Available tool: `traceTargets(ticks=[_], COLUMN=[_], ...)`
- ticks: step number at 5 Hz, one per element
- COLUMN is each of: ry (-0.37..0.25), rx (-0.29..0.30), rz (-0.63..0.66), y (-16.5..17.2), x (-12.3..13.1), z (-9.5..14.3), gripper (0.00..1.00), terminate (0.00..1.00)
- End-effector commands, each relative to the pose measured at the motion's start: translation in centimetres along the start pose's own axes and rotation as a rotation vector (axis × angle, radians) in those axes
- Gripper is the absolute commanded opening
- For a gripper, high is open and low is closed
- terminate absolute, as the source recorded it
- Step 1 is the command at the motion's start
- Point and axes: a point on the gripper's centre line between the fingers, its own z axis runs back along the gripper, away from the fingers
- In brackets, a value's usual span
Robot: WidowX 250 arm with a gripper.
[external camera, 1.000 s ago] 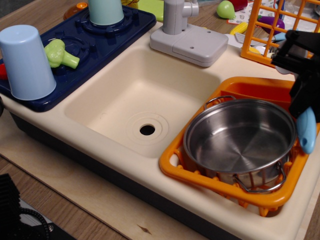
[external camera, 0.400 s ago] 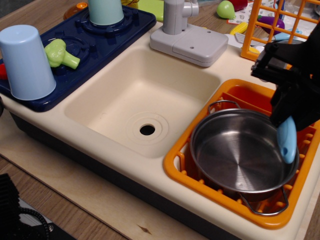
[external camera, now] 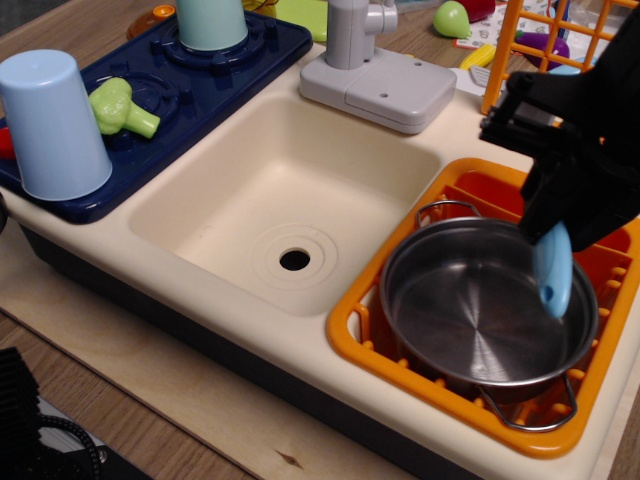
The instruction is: Put spoon into pan
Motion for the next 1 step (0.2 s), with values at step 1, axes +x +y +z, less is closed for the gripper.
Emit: traceTargets(ticks=[1], ry=[-0.032], rx=[-0.039], rz=[0.029], y=[0.77], x=[-0.71], z=[1.59], gripper=[0.00], terminate=[1.00])
